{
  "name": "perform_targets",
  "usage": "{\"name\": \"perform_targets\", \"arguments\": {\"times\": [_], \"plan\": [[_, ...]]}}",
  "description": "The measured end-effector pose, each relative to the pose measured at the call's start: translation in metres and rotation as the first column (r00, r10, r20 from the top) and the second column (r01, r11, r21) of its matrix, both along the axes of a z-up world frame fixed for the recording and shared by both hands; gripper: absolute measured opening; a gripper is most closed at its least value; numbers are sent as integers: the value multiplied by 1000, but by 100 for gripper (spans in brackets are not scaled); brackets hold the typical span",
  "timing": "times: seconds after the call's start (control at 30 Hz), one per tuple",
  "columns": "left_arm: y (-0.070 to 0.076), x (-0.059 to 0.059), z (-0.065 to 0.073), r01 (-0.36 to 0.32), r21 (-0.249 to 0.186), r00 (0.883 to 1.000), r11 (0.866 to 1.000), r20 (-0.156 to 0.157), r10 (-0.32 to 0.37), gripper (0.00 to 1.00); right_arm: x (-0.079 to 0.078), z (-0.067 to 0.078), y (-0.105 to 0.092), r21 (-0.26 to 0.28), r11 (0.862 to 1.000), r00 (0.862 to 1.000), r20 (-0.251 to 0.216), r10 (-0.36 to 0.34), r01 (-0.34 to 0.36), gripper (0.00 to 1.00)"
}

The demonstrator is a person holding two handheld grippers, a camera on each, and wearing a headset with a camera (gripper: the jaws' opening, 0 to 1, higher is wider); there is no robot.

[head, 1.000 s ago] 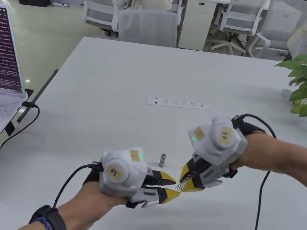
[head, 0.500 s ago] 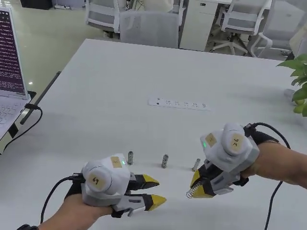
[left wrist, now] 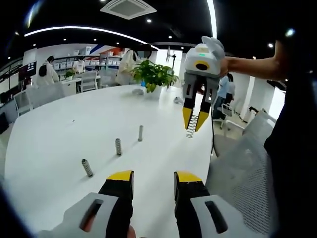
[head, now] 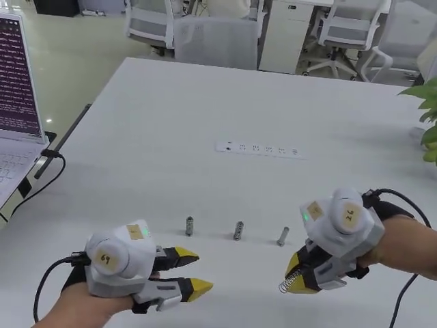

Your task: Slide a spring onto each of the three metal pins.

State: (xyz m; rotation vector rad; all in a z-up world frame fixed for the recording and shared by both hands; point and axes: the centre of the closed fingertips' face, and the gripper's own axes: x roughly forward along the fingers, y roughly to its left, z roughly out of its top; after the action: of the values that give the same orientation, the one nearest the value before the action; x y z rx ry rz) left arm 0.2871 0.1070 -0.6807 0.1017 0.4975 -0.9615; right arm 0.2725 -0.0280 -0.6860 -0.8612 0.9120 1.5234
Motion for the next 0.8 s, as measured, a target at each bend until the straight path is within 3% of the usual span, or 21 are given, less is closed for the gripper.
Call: {"name": "perform_targets", "arguments": {"times": [0.53,0.8], "plan": [[57,-1,-5,-124,35,992,992,-24,125,37,9,-6,-10,-8,999,999,-2,-33,33,8],[73,-2,-6,-175,41,984,984,-32,176,44,12,-10,-17,-23,999,999,-12,-39,38,8]]}}
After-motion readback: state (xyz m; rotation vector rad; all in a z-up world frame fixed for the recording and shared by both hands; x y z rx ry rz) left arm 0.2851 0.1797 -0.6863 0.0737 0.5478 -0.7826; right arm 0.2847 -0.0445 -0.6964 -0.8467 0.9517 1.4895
